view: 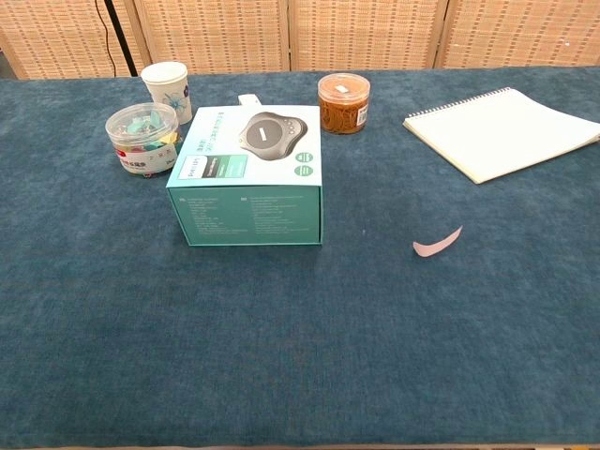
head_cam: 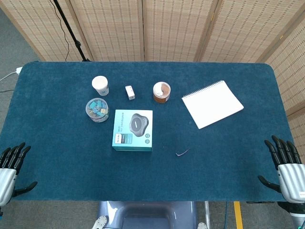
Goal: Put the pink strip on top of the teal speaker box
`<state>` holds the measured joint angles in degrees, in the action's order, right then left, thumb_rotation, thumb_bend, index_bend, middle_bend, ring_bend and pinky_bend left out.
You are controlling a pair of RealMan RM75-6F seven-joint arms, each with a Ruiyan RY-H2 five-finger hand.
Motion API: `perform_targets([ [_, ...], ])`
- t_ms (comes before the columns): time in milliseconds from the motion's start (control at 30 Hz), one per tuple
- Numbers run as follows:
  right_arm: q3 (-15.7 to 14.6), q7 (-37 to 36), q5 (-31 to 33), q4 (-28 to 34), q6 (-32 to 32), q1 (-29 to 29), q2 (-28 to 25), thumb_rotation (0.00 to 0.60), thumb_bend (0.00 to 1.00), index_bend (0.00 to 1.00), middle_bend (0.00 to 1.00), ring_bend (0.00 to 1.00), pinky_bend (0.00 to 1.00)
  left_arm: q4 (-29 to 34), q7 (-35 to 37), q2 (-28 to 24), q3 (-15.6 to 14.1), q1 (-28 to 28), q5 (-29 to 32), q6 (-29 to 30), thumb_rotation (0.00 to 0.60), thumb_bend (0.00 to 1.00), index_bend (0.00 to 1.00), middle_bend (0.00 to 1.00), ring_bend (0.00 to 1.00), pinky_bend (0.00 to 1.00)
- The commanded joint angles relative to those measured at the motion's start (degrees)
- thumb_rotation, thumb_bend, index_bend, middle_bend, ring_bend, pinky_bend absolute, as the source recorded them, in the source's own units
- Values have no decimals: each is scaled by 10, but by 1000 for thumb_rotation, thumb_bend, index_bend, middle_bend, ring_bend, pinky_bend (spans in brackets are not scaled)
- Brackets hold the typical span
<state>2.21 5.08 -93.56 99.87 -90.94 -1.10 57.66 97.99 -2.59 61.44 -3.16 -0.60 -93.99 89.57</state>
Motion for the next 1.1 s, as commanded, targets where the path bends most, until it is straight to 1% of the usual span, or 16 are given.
perform_targets([
  [33, 0, 0, 0, 0, 1, -1, 0, 600, 0, 0, 0, 0, 0, 0, 1, 0, 0, 0, 1, -1, 600, 0, 0, 0, 0, 0],
  [333, -2, -4, 10, -2, 20, -7, 1, 600, 0, 2, 0, 0, 0, 0, 3, -2, 0, 2, -1, -3, 600, 0, 0, 0, 0, 0],
  [433, -6, -7, 8, -4, 40, -16, 4, 600, 0, 12, 0, 0, 0, 1, 8, -3, 1, 2, 0, -1, 600, 0, 0, 0, 0, 0],
  [500, -11, -11, 4, -8, 65, -28, 8, 600, 0, 22, 0, 0, 0, 1, 12, -4, 1, 1, 1, 0, 600, 0, 0, 0, 0, 0],
  [600, -16, -22, -1, -15, 123, -60, 12, 600, 0, 49, 0, 0, 0, 2, 15, -5, 3, 1, 3, 1, 600, 0, 0, 0, 0, 0],
  [900, -11, -85, -30, -39, 251, -161, 38, 600, 1, 140, 0, 0, 0, 5, 14, -5, 8, 1, 15, -1, 600, 0, 0, 0, 0, 0],
  [967, -8, -99, -31, -51, 277, -183, 50, 600, 27, 156, 0, 0, 0, 5, 15, -6, 9, 1, 16, -1, 600, 0, 0, 0, 0, 0],
  [1033, -3, -104, -26, -65, 298, -201, 65, 600, 82, 179, 0, 0, 0, 6, 17, -7, 9, 1, 17, -1, 600, 0, 0, 0, 0, 0],
  [1100, 3, -102, -22, -82, 312, -217, 81, 600, 101, 197, 0, 0, 0, 6, 19, -8, 10, 2, 19, -2, 600, 0, 0, 0, 0, 0],
])
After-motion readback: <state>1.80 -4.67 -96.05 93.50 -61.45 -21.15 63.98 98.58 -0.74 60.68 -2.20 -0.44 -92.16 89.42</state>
